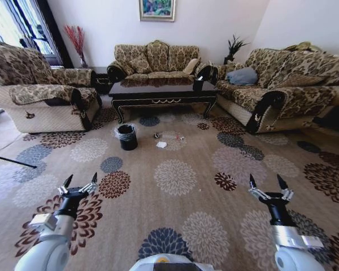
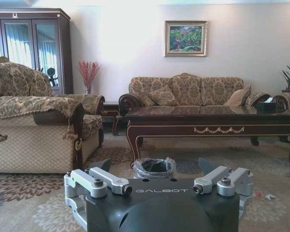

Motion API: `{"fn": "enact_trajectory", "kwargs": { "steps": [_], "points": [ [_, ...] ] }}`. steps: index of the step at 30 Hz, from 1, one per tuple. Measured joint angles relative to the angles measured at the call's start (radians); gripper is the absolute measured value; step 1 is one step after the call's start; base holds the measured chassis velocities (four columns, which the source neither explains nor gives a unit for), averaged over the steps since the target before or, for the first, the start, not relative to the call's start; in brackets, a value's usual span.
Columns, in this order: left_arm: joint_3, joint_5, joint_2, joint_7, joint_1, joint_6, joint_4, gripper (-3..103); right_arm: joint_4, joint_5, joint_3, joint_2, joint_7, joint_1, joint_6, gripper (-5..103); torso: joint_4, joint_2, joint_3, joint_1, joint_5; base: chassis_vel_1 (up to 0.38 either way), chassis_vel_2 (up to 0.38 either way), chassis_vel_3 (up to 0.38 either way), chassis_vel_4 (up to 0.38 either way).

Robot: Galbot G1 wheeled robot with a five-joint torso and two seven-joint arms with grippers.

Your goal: Move to the front of the table and pick up the trash from the floor, then place it into the trash bin.

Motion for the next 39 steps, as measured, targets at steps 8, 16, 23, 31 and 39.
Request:
{"fn": "enact_trajectory", "kwargs": {
  "steps": [8,16,23,31,39],
  "points": [
    [0.007,0.009,-0.012,0.000,0.014,0.000,-0.013,100,0.001,0.002,-0.006,0.010,0.000,0.000,0.000,100,0.0000,-0.027,-0.016,-0.011,0.0000,0.000,0.000,0.000,0.000],
    [0.010,0.015,-0.040,0.000,0.017,-0.003,-0.038,100,0.010,0.024,-0.019,0.024,0.026,0.028,-0.014,100,-0.0002,-0.063,-0.038,-0.025,0.0001,0.000,0.000,0.000,0.000],
    [0.013,0.016,-0.065,0.000,0.013,-0.004,-0.056,100,0.008,0.029,-0.025,0.010,0.039,0.040,-0.030,100,-0.0003,-0.088,-0.054,-0.033,-0.0001,0.000,0.000,0.000,0.000],
    [0.021,0.032,-0.089,0.003,0.017,-0.006,-0.066,100,-0.003,0.021,-0.039,0.034,0.032,0.041,-0.024,100,-0.0004,-0.119,-0.077,-0.042,0.0001,0.000,0.000,0.000,0.000],
    [0.028,0.049,-0.108,0.005,0.012,-0.013,-0.056,100,-0.012,0.015,-0.041,0.024,0.018,0.037,-0.006,100,-0.0001,-0.148,-0.096,-0.052,0.0000,0.000,0.000,0.000,0.000]
  ]
}}
